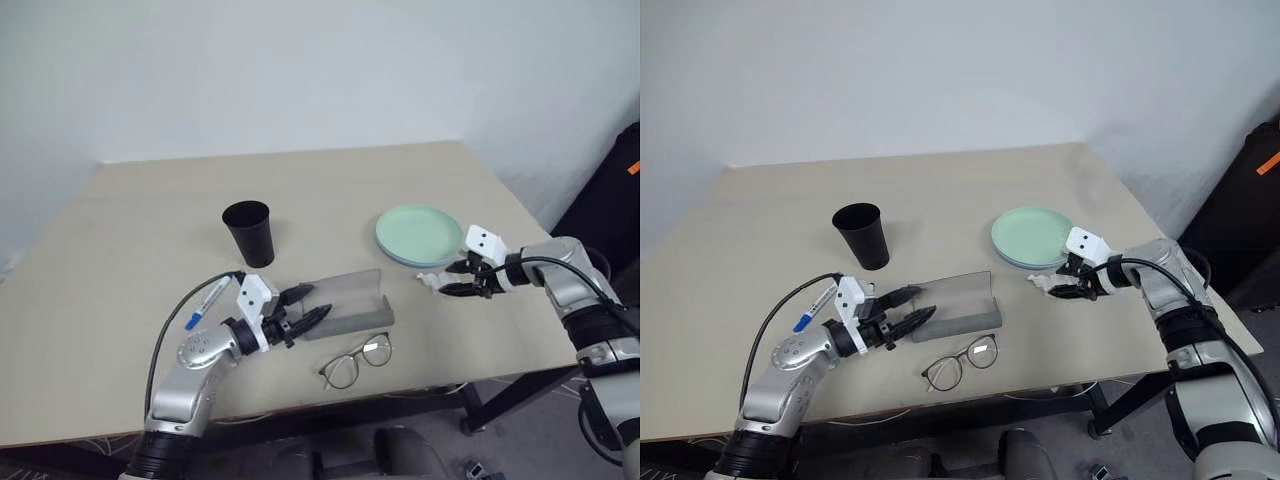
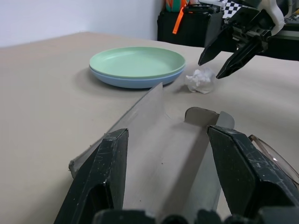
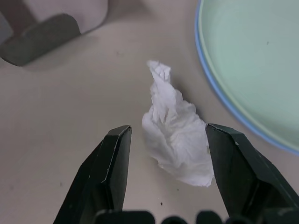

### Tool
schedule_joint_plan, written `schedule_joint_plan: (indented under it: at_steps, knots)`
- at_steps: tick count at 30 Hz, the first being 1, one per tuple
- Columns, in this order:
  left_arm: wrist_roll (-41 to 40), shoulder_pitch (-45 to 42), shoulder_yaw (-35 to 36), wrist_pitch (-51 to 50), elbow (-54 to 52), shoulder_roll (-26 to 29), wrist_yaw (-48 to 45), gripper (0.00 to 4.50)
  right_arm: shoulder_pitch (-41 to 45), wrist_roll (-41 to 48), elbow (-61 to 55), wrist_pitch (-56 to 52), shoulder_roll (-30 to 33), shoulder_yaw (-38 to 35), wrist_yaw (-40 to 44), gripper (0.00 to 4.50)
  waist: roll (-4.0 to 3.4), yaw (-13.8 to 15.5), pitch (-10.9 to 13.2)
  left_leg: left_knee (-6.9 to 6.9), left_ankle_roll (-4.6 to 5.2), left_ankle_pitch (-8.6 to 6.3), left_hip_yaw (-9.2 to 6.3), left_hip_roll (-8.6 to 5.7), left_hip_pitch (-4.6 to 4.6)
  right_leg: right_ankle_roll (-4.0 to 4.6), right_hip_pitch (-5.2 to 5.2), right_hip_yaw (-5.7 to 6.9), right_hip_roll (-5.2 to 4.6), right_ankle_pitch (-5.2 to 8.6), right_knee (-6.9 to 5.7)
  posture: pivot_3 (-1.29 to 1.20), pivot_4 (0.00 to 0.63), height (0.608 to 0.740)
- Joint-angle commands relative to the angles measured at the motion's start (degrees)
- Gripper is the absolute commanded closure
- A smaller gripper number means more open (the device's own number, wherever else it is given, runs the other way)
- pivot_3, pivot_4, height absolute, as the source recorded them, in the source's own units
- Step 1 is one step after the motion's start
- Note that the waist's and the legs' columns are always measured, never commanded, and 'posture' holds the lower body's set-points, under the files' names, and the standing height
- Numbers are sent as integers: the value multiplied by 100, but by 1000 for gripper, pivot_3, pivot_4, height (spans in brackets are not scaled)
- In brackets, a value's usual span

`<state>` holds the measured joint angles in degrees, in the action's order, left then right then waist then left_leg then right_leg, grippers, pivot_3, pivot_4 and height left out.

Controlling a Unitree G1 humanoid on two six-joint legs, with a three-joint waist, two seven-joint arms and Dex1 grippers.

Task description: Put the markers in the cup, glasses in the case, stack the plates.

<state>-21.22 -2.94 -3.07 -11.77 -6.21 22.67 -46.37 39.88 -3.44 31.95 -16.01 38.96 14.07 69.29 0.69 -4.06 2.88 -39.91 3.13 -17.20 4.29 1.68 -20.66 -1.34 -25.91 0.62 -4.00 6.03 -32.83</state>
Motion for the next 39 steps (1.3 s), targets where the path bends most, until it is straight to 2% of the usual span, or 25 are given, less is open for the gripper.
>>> schedule_joint_plan:
  at_steps: [1,6,7,9,15,16,21,24,28,34,37,39]
  knots:
    - [-4,-162,32,116,-54,-11,-28,1697,165,-126,204,-24,-65,-1,-235,1764,0,1,0,0,0,0,1,0,-1,0,0,0,0,0,1,0,0,740]
    - [0,-165,30,136,-46,-17,-22,1697,310,-305,677,131,-165,52,-523,1764,0,1,0,0,0,0,5,-3,-4,1,0,0,2,0,0,0,0,740]
    - [2,-156,29,136,-54,-19,-17,1697,328,-312,733,148,-166,55,-518,1935,0,0,0,0,0,0,6,-3,-5,1,0,0,2,0,1,0,0,740]
    - [3,-131,31,136,-73,-23,-3,1697,341,-304,765,184,-156,63,-450,2358,0,-1,0,0,1,0,5,-4,-5,1,0,0,1,0,1,0,0,740]
    - [4,-88,30,132,-113,-35,24,1697,339,-246,610,240,-110,14,-256,4430,0,0,0,0,1,0,1,-3,-3,1,2,0,2,0,0,0,0,740]
    - [3,-81,29,130,-118,-35,24,1697,336,-217,546,293,-90,-8,-203,4474,0,0,0,0,1,0,1,-3,-3,1,2,0,2,0,0,0,0,740]
    - [-1,-63,33,131,-127,-32,20,1697,282,186,-1,524,9,-255,233,4474,-1,0,0,0,1,0,-3,-3,-3,0,2,0,2,0,1,0,0,740]
    - [-2,-59,31,134,-126,-30,10,1697,505,238,79,620,-93,-414,-40,4474,-1,1,0,0,1,0,-4,-3,-3,0,2,1,2,0,1,0,0,740]
    - [0,-91,32,140,-89,-27,-6,1697,1006,-41,883,854,-384,-423,-919,4474,-1,-5,0,-1,0,0,-2,0,2,1,3,-1,1,0,0,0,0,740]
    - [14,-164,22,151,-45,-29,-18,1697,1735,-269,2370,1161,-791,-363,-1627,4474,-2,-5,0,-1,-2,2,4,-1,-3,2,3,2,3,-1,0,0,0,740]
    - [16,-172,39,152,-61,-17,-4,1697,1981,-283,2919,1296,-920,-403,-1710,3863,-3,-2,-1,1,0,1,2,-4,-8,4,2,1,3,-2,2,0,0,740]
    - [10,-142,54,150,-94,-6,7,1697,2061,-300,3121,1388,-954,-407,-1739,3233,-4,-3,-1,2,1,0,0,-7,-11,4,2,1,2,-2,5,0,0,740]
